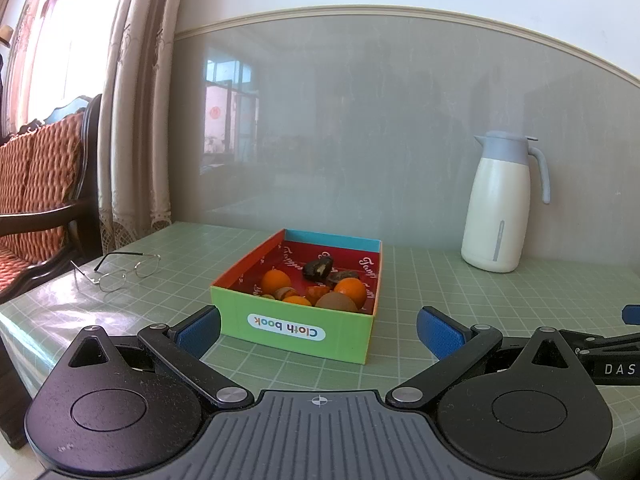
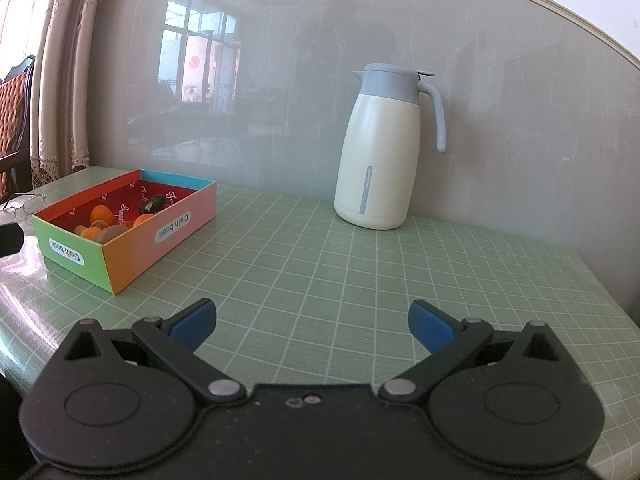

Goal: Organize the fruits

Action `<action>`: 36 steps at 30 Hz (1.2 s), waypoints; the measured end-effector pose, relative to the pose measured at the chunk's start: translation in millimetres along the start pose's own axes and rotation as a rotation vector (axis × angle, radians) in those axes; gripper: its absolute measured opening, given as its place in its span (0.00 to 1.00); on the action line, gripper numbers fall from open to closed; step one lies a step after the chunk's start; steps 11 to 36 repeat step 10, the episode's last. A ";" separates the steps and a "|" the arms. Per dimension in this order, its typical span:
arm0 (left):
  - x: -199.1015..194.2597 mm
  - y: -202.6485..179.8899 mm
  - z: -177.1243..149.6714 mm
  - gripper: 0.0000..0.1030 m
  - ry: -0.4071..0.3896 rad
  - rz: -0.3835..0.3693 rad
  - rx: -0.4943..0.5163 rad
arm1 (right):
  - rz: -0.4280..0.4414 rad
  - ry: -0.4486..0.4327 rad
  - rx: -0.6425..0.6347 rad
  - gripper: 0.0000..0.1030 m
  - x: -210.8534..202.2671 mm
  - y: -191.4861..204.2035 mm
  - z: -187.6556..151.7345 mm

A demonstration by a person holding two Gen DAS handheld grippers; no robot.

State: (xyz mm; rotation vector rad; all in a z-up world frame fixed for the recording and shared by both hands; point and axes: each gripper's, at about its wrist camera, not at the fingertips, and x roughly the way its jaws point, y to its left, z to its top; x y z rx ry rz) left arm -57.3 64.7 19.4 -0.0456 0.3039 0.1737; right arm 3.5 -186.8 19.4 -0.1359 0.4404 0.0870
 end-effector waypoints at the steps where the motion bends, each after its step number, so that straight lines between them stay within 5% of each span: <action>1: -0.6 0.1 0.0 1.00 -0.001 0.000 0.000 | 0.000 0.000 0.000 1.00 0.0 0.0 0.0; 36: -4.8 -4.8 -0.1 1.00 -0.032 -0.027 0.026 | 0.000 0.002 0.001 1.00 0.1 0.4 0.2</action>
